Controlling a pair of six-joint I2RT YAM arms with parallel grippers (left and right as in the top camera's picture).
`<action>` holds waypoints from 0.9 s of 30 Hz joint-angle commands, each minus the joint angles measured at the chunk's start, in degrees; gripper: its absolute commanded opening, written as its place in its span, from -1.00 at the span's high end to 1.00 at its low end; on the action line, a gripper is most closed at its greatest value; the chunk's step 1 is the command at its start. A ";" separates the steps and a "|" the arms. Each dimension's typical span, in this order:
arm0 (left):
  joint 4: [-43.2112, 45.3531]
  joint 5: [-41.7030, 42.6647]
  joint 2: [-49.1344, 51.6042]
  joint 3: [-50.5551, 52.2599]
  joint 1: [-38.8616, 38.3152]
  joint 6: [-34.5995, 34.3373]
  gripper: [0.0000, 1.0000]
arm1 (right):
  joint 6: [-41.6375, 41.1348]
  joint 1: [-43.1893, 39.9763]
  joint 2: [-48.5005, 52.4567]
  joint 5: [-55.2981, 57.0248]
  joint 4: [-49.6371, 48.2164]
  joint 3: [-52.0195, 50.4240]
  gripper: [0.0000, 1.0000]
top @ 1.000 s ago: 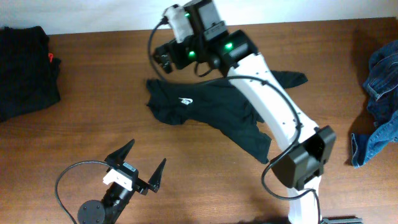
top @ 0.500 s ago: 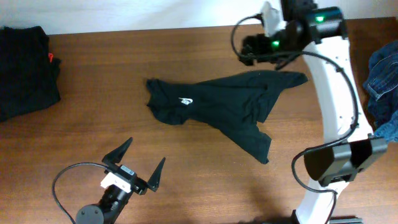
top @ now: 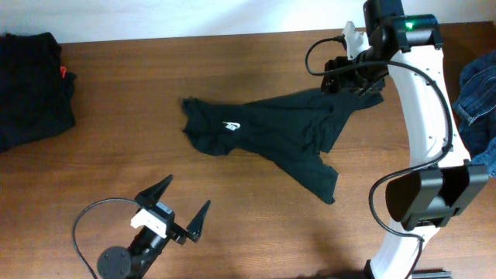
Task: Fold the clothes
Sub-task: 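Reach the left gripper to the shirt's left end and grasp it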
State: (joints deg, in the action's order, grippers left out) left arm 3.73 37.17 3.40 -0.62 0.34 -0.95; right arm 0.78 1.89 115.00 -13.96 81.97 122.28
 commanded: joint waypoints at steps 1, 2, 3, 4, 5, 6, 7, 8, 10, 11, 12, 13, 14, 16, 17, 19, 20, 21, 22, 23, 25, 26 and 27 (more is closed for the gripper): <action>-0.09 0.87 4.26 -2.36 -0.24 -0.35 -0.99 | 0.72 -0.26 -1.01 0.94 -1.53 -1.11 -0.43; -0.11 0.33 5.77 -3.56 -0.24 -0.35 -0.99 | 0.72 -0.26 -1.01 0.94 -2.14 -1.36 -0.43; -0.15 -0.04 7.96 -5.33 -0.24 -0.35 -0.99 | 0.72 -0.28 -1.01 0.96 -2.60 -1.53 -0.43; -0.35 -0.07 10.45 -7.34 -0.24 -0.35 -0.99 | 0.72 -0.37 -1.01 0.94 -2.97 -1.60 -0.43; -0.74 -0.04 12.94 -9.40 -0.24 -0.35 -0.99 | 0.72 -0.37 -1.01 0.94 -3.23 -1.75 -0.44; -1.73 -0.02 16.20 -12.15 -0.24 -0.35 -0.99 | 0.72 -0.37 -1.01 0.96 -3.41 -1.86 -0.44; -3.15 -0.04 19.19 -14.84 -0.24 -0.33 -0.99 | 0.72 -0.37 -1.01 0.96 -3.41 -1.86 -0.44; -5.22 -0.04 22.91 -18.27 -0.24 0.00 -0.99 | 0.72 -0.37 -1.01 0.96 -3.39 -1.86 -0.45; -10.45 -0.07 30.67 -25.68 -0.24 1.84 -0.99 | 0.74 -0.42 -1.01 1.01 -3.34 -1.88 -0.45; -13.53 -0.09 34.58 -29.59 -0.24 2.80 -0.99 | 0.74 -0.42 -1.01 0.98 -3.28 -1.88 -0.45; -17.81 -0.24 39.28 -34.47 -0.24 4.09 -0.99 | 0.74 -0.42 -1.01 1.03 -3.13 -1.88 -0.46; -22.08 -1.14 43.52 -38.99 -0.33 4.63 -0.99 | 0.74 -0.42 -1.01 1.18 -3.08 -1.97 -0.57; -27.41 -3.04 48.50 -44.57 -0.59 5.01 -0.99 | 0.74 -0.42 -1.01 1.20 -3.02 -2.12 -0.72; -37.66 -7.30 57.81 -55.21 -1.70 5.81 -0.99 | 0.74 -0.42 -1.01 1.20 -2.89 -2.19 -0.97; -42.84 -9.49 62.69 -60.83 -2.51 5.79 -0.99 | 0.74 -0.42 -1.01 1.22 -2.95 -2.19 -0.97; -49.81 -11.32 70.93 -70.36 -3.80 5.77 -0.99 | 0.74 -0.42 -1.01 1.22 -2.95 -2.19 -0.97; -51.74 -11.30 74.25 -74.10 -4.17 5.77 -0.99 | 0.74 -0.42 -1.01 1.22 -2.95 -2.19 -0.97; -52.78 -11.32 77.75 -77.72 -4.46 5.79 -0.99 | 0.74 -0.42 -1.01 1.22 -2.93 -2.19 -0.97; -52.85 -11.32 80.43 -80.24 -4.48 5.77 -0.99 | 0.76 -0.42 -1.01 1.36 -2.93 -2.19 -0.97; -52.85 -11.32 83.19 -82.58 -4.48 5.77 -0.99 | 0.74 -0.42 -1.01 2.36 -2.82 -2.19 -0.98; -52.06 -11.32 87.34 -85.33 -4.46 5.77 -0.99 | 0.72 -0.42 -1.01 5.35 -2.10 -2.19 -0.97; -51.04 -11.30 89.09 -85.94 -4.48 5.77 -0.99 | 0.68 -0.46 -1.01 7.06 -1.88 -2.19 -0.97; -49.99 -11.30 90.47 -85.94 -4.50 5.77 -0.99 | 0.57 -0.68 -1.01 8.74 -1.81 -2.19 -0.97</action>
State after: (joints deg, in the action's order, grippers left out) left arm -47.22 27.11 89.97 -84.71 -4.01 3.68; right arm 1.50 1.87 115.00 -10.68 79.79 120.14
